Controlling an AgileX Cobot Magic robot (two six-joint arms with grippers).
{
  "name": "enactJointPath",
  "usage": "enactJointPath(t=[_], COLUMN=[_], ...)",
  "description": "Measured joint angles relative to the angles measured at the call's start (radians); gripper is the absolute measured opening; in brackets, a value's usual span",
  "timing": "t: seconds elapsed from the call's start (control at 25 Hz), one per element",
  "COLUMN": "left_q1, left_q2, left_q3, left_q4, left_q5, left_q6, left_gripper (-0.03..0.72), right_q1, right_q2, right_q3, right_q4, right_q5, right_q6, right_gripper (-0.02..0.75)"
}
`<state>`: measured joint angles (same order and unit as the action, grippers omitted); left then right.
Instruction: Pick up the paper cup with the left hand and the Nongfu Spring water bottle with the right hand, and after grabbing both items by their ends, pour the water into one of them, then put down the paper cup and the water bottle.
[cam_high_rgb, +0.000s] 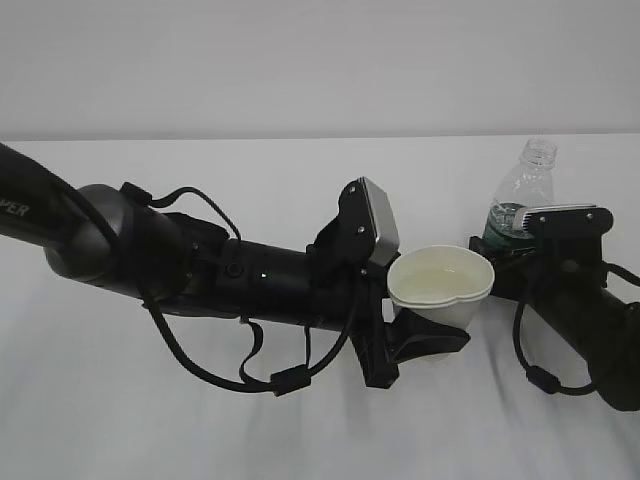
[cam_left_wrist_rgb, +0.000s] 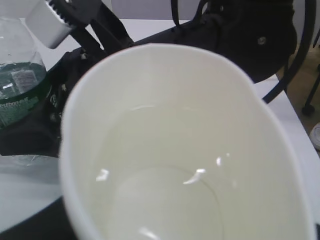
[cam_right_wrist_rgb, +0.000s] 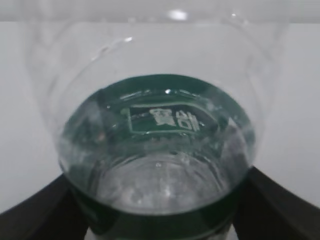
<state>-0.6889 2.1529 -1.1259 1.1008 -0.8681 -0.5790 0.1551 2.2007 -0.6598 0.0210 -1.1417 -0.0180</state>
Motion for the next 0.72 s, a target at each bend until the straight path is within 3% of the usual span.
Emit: enactJointPath(t=[0.72], left_q1=[0.0], left_q2=[0.0], left_q3=[0.0], left_q4=[0.0], left_q5=[0.0], left_q6=[0.0], left_gripper=[0.421], right_q1=[0.0], right_q2=[-0.106], right_q3=[0.173], right_q4=[-0.002], right_q5=[-0.003], right_q6=[0.0], right_gripper=[0.588])
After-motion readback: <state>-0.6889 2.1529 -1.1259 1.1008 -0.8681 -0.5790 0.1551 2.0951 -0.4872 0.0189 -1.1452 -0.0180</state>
